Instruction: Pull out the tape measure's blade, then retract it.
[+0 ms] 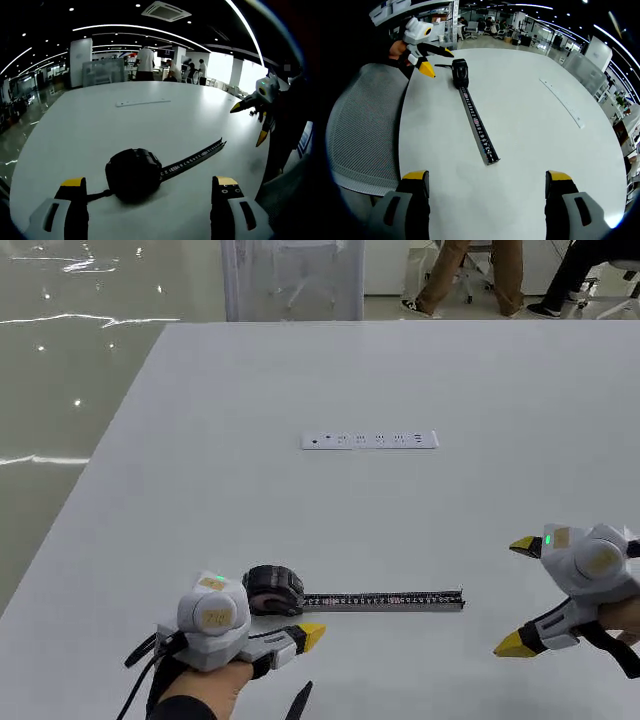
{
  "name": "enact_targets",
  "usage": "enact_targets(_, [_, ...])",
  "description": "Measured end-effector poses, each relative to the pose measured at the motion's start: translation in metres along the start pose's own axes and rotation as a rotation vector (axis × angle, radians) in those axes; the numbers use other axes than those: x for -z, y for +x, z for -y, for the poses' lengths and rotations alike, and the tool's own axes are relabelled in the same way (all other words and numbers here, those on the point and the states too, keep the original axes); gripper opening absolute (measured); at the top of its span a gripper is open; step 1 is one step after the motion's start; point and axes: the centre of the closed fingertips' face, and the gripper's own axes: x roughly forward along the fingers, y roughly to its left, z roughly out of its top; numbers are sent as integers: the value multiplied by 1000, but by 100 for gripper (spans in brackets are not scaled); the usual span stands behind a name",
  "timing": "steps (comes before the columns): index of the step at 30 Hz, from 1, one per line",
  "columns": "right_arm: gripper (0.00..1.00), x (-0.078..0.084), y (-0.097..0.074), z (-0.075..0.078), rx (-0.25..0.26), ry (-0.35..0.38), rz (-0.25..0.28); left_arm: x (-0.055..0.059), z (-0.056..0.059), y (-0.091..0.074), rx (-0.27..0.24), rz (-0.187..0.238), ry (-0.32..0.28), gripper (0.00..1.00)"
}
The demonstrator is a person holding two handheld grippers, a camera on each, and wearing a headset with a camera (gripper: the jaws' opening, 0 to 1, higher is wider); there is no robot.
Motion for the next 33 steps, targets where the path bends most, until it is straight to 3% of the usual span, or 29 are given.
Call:
enact_targets(2, [92, 0, 5, 1, -18, -22, -13, 0, -2, 4, -38, 22, -2, 100])
enact_targets(5, [92, 5, 18, 3, -54, -63, -47, -2, -4, 7, -89, 100, 7, 100])
enact_targets(9, [89, 6, 29, 3, -89, -91, -76, 12, -7, 4, -114, 77, -46, 100])
enact_targets(10, [88, 6, 32, 3, -98, -95, -84, 12, -6, 3, -110, 90, -69, 100])
enact_targets(17, [75, 4, 46, 3, -156, -139, -94, 4, -5, 6, -113, 132, -72, 100])
enact_targets(24, [53, 9, 61, 3, -203, -151, -127, 5, -5, 12, -110, 128, -73, 100])
enact_targets(28, [43, 10, 67, 5, -227, -135, -137, 0, -10, 19, -120, 137, -108, 100])
enact_targets(33, [37, 15, 73, 7, -236, -125, -153, 1, -13, 29, -127, 120, -133, 100])
